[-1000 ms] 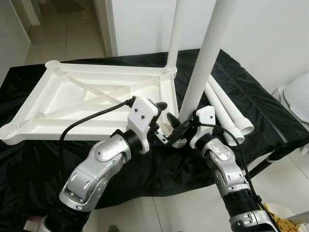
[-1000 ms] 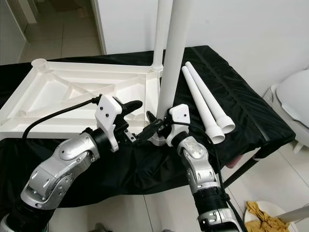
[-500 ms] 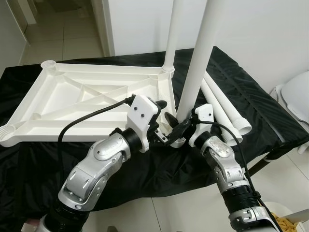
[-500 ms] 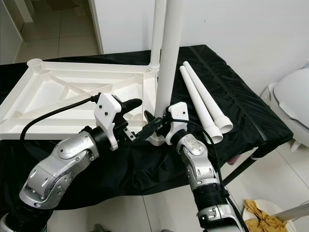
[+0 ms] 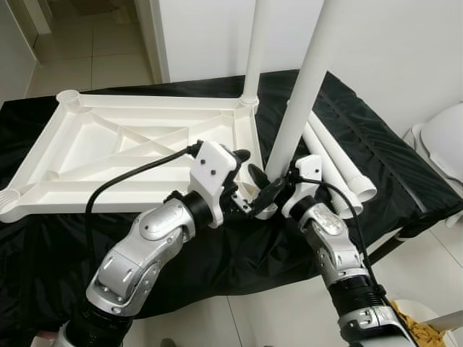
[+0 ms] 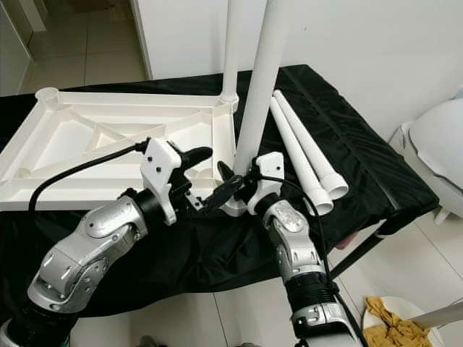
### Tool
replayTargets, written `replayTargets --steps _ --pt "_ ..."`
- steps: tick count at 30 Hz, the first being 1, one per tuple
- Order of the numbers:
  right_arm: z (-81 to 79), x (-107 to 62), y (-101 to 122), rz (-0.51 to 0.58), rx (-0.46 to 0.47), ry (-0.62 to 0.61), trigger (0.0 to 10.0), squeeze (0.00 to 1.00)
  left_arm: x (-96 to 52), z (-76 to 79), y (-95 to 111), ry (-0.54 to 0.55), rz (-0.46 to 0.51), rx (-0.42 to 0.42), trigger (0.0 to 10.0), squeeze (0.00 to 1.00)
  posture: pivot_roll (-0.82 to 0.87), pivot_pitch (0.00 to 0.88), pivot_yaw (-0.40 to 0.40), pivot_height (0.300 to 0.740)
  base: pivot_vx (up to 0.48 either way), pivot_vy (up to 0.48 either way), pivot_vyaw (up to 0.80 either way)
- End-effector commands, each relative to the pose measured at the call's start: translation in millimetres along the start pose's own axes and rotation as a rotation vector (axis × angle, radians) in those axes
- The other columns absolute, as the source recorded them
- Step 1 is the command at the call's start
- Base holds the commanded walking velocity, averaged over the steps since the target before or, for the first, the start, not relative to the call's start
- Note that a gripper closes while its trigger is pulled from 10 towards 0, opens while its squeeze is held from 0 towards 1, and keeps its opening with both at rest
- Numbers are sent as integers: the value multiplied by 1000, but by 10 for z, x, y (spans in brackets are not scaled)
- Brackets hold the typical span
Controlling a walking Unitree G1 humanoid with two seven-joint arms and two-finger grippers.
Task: Building children table
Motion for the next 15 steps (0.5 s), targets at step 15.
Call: replayTargets --steps 15 --pt "-41 -173 -462 -234 13 -216 10000 0 -14 31 15 -32 -3 -5 10000 0 -24 95 3 740 0 0 0"
Point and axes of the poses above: a point about 5 cm out from each wrist's last joint towards the gripper, its own x axis pointing out of the wrist towards the gripper, its own y axis along the axis of the wrist's last joint, z = x × y, the point moved 1 cm from there along x, pointing out of the wrist towards the gripper, and after that the axes turned 10 degrees about -x, right-handed, at the moved point
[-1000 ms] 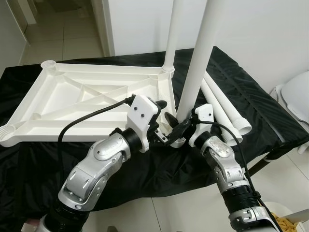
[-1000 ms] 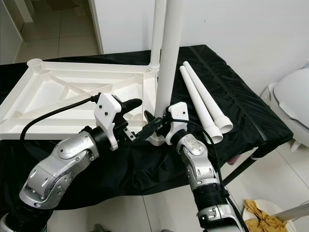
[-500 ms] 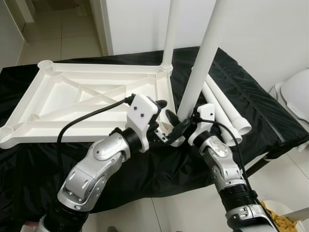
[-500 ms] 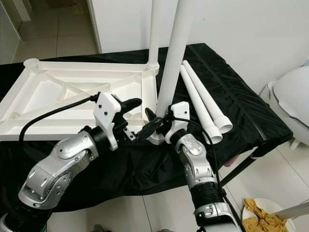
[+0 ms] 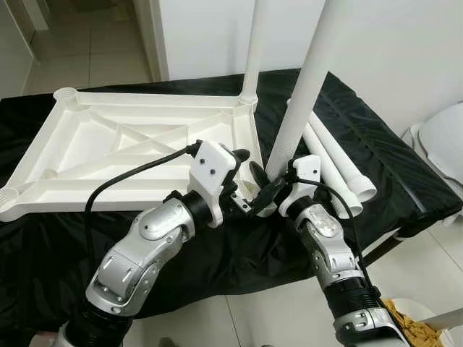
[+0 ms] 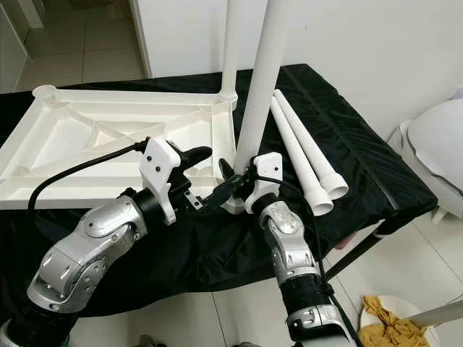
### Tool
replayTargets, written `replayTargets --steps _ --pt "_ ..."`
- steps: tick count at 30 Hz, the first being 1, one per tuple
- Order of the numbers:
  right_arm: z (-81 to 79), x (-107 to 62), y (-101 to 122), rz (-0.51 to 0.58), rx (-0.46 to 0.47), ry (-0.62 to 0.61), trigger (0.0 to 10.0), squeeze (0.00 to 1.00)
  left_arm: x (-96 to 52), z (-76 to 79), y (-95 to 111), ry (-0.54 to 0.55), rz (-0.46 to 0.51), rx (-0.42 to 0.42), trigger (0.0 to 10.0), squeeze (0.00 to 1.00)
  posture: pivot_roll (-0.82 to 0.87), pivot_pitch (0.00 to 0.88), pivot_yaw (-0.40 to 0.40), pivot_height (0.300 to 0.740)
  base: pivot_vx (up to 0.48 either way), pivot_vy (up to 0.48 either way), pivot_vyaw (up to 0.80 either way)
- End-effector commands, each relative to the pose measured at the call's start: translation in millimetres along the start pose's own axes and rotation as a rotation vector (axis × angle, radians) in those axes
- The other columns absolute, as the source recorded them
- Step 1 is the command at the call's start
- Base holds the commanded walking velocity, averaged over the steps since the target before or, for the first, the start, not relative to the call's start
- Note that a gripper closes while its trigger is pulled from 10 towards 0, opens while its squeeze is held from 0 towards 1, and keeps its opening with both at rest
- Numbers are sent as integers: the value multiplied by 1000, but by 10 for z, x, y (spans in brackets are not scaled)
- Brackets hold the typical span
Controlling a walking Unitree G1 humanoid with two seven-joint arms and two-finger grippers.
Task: Building children table
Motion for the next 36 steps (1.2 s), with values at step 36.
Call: replayTargets --steps 36 --pt "-151 117 -337 -186 -140 -329 10000 0 13 24 57 -26 15 2 10000 0 -8 84 -8 740 0 0 0"
Point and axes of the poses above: a point about 5 cm out from each wrist's last joint towards the gripper, its own x axis pointing out of the wrist towards the gripper, its own y axis along the axis of the wrist's last joint, z = x × y, the point moved 1 cm from there along x, pointing out of the wrist towards the gripper, and after that the axes turned 10 degrees about -x, right-handed, at the moved point
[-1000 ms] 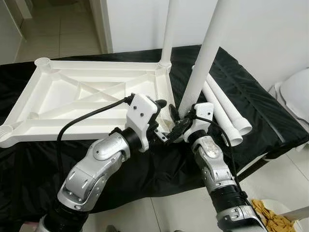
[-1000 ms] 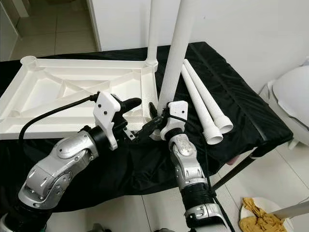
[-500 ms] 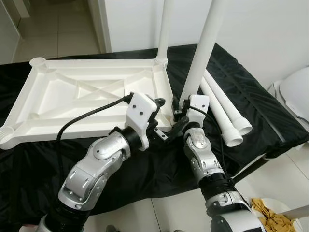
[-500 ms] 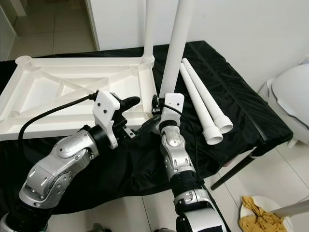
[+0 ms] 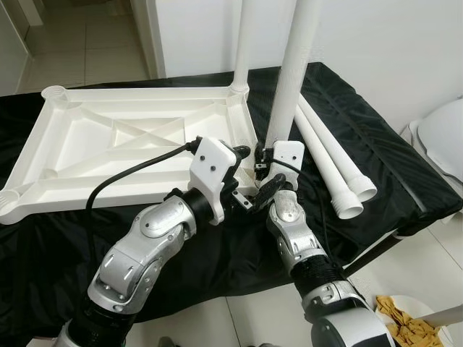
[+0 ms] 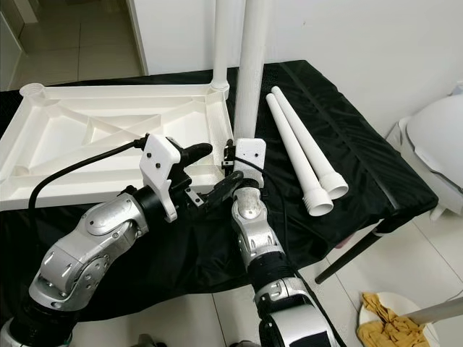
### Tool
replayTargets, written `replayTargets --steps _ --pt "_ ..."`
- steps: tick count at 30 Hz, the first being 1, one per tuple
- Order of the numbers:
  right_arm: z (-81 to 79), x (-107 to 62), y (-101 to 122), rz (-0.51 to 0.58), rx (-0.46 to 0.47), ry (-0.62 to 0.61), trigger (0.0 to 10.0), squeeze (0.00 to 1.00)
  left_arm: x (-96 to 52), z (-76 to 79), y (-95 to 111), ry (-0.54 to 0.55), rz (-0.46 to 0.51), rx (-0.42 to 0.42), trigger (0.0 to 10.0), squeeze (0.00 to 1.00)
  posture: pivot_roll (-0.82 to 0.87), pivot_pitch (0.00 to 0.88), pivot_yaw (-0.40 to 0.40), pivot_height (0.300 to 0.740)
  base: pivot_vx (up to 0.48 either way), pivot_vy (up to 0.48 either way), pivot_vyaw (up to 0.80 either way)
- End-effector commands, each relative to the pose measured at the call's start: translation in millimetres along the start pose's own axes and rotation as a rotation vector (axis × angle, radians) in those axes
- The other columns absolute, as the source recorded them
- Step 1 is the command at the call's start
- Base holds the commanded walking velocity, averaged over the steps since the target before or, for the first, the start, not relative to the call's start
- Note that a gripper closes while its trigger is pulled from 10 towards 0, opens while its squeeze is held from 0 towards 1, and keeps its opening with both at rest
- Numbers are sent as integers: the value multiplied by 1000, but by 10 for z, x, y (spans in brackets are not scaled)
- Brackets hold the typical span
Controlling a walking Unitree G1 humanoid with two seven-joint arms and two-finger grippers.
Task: Building children table
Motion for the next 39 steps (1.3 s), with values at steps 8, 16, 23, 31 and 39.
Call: replayTargets --steps 8,16,23,31,39 --pt "88 -293 -549 -197 4 -9 10000 0 -12 30 25 -30 -2 8 10000 0 -10 83 -3 740 0 0 0" --pt "126 -388 -688 -252 139 -2 10000 0 -13 46 28 -40 -5 8 10000 0 -12 85 2 740 0 0 0" --pt "163 -438 -784 -307 157 -22 10000 0 -10 51 23 -44 -8 7 10000 0 -15 87 3 740 0 0 0" --pt "185 -436 -821 -324 146 -15 10000 0 -12 56 22 -46 -9 4 10000 0 -17 89 6 740 0 0 0" --pt "207 -445 -857 -340 147 -13 10000 0 -22 57 20 -41 -13 3 10000 0 -13 96 5 740 0 0 0"
Point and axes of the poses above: a point about 5 cm out from each wrist's last joint towards the gripper, its own x axis pointing out of the wrist towards the gripper, its own y axis along the axis of the wrist's last joint, z = x × y, the point moved 1 cm from there along x, pointing out of the wrist towards the gripper, and after that the axes turned 10 degrees about -x, right-handed, at the moved point
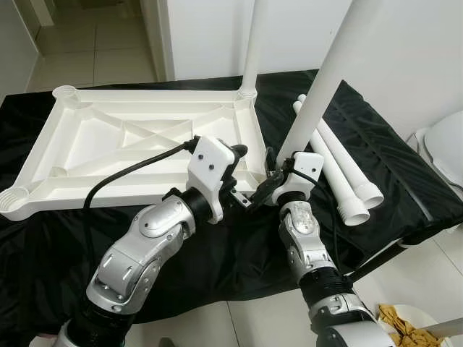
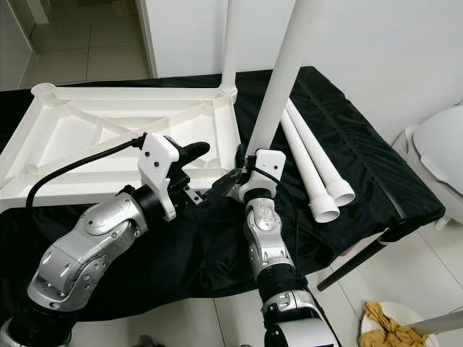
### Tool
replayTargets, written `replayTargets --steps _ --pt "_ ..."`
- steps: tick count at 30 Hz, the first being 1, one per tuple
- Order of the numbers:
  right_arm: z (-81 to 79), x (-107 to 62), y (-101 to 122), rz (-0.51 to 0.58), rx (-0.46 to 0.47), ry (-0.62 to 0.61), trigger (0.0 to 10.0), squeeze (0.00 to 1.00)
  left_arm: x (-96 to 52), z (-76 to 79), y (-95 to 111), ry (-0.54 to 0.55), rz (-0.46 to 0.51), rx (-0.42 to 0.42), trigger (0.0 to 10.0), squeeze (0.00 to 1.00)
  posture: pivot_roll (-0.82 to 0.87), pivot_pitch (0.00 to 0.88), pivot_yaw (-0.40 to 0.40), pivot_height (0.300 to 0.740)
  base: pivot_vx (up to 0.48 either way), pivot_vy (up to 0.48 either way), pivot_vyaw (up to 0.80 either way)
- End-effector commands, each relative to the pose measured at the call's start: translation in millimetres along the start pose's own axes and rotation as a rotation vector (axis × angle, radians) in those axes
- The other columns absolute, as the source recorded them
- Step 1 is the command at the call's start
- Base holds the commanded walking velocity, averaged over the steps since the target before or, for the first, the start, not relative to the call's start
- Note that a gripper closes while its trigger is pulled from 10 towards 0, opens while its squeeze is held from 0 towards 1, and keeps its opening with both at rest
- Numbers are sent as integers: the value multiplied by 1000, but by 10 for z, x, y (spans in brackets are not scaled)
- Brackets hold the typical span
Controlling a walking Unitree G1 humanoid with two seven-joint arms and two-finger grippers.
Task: Building children table
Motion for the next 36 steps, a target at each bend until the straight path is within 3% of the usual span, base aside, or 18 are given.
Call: replayTargets --steps 1,11,19,30,31,36 --pt "126 -337 -670 -326 -23 -34 10000 0 -19 49 10 -40 -8 2 10000 0 -11 98 3 740 0 0 0" --pt "78 -274 -538 -285 -19 -150 10000 0 -13 33 12 -36 -7 5 10000 0 -9 93 3 740 0 0 0" --pt "-91 -256 -462 -248 -22 -99 10000 0 -9 28 26 -32 -4 7 10000 0 -1 89 -5 740 0 0 0" --pt "-103 -238 -432 -230 -27 -86 10000 0 -8 25 28 -33 -3 10 10000 0 -4 86 -4 740 0 0 0" --pt "-106 -230 -413 -215 -18 -78 10000 1000 -7 24 27 -34 -4 10 10000 0 -7 84 -5 740 0 0 0" --pt "-118 -215 -371 -186 -5 -59 10000 1000 -2 29 24 -36 -3 9 10000 0 -10 81 -5 740 0 0 0"
Point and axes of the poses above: a point about 5 cm out from each wrist's last joint towards the gripper, its own x axis pointing out of the wrist towards the gripper, its own y axis along the axis of the wrist's last joint, z = x × y, the point moved 1 cm from there along x, pointing out of the wrist towards the gripper, and after that the axes turned 10 degrees about -x, right-handed, at the moved point
